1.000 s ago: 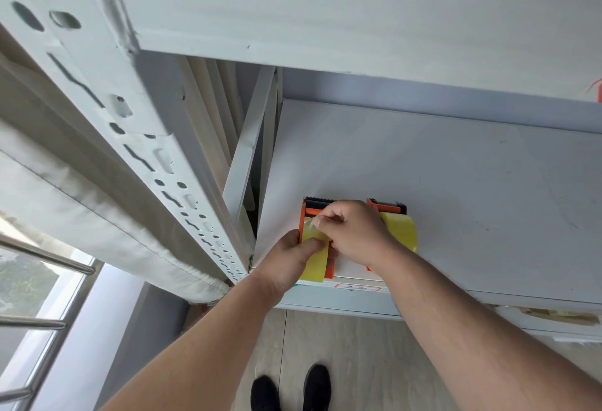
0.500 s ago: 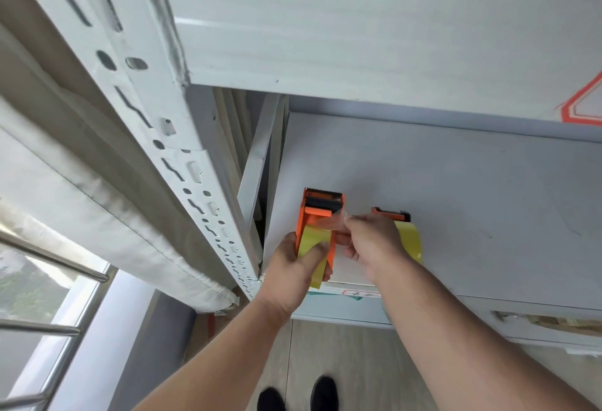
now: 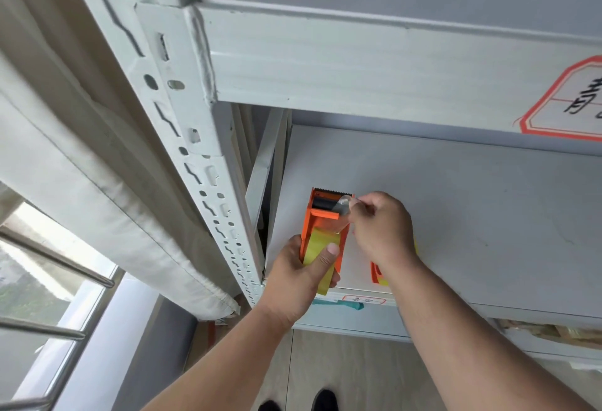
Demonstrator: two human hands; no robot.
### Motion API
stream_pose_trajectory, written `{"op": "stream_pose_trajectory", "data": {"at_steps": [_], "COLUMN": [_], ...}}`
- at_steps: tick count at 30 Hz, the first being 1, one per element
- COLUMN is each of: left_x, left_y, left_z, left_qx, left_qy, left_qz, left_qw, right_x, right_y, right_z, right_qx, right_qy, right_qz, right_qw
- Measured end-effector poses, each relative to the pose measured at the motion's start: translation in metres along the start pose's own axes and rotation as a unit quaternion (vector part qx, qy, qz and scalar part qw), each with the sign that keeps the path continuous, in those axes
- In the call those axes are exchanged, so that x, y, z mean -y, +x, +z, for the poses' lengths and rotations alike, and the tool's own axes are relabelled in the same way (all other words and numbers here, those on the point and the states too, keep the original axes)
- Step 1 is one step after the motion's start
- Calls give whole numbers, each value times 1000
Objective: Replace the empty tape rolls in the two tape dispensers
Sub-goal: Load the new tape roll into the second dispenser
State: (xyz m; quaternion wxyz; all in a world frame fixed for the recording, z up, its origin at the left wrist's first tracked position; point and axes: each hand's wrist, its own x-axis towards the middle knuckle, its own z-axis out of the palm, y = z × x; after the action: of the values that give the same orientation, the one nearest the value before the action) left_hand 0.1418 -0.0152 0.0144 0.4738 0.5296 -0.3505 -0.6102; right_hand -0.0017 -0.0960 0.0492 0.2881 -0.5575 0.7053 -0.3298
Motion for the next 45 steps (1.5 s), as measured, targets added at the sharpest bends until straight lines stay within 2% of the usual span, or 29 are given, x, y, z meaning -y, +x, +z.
{"op": "stream_pose_trajectory", "data": {"at_steps": [4,8,14,30,39,42,45], "left_x": [-2,-2,-9,-14,-21,-29,-42], "left_y": [-5,-13,-20,-44,-70,-75,-76], "left_z": [-1,0,1,-6,-10,-7,-5], "left_qx": [30,56,75,60,71,74,77], "left_qy": [17,6,-23,12,8,-23,-51], "left_qz": [-5,-4,-1,18,21,38,65], "left_qw": [999,998,997,998,997,996,994], "right_x": [7,18,35,44,34,24,11], "right_y": [15,34,48,66,85,83,73], "right_z": [-14,-22,-29,-24,-24,-21,-18], "right_qx": [17,87,141,159,140,156,195], "right_qy": [-24,20,60,96,139,171,232], "right_qz": [-42,-39,-8,74,131,148,185], "right_qw": [999,995,988,980,972,962,935]}}
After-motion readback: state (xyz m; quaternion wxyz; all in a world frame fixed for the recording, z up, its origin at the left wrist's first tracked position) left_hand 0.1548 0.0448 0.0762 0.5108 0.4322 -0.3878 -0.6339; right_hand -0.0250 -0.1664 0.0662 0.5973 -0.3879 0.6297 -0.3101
